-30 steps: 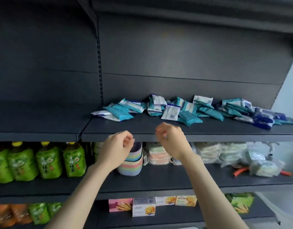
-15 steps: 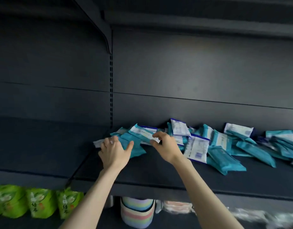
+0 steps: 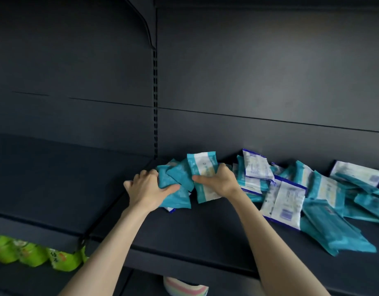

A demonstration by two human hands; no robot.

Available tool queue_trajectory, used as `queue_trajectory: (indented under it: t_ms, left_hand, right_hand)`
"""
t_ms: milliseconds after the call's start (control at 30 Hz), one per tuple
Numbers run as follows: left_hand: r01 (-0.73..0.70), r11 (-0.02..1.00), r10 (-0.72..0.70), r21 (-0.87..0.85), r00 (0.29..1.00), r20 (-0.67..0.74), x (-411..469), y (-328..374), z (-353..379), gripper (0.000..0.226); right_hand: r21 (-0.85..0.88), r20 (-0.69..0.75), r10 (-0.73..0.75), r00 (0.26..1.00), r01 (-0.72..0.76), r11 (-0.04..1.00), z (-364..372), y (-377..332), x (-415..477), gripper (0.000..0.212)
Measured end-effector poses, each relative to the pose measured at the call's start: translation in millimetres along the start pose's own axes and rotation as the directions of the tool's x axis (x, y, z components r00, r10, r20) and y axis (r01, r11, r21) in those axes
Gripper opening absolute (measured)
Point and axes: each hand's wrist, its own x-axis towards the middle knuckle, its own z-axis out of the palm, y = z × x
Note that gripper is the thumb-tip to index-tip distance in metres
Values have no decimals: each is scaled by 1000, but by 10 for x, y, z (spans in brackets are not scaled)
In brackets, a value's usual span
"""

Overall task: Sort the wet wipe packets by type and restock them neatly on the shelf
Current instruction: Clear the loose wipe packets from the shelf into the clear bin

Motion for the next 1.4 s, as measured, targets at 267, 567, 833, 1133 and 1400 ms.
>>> queue_trajectory:
  t_ms: [267, 567, 833, 1133, 1400]
  left_hand:
    - [-137, 990, 131, 27, 978, 162, 82, -43, -146, 54]
    - [-41, 999, 46, -31, 984, 169, 104, -39, -104, 84]
    - [12, 982, 32, -190, 973, 227, 104, -8, -220, 81]
    - [9, 695, 12, -719, 1000, 24, -570, -31, -595, 40]
    - [-9, 306, 77, -952, 997, 15, -1922, -414, -934, 24]
  right_hand:
    - [144, 6, 57, 998, -57, 988, 203, -176, 75, 86]
    - [382, -27, 132, 991, -112, 917, 199, -115, 55, 75]
    - [599, -35, 22, 999, 3, 801, 18, -39, -338, 24]
    - [688, -70, -57, 996, 90, 720, -67, -95, -1131, 31]
    - [752, -35, -201, 979, 158, 640, 202, -229, -2370, 24]
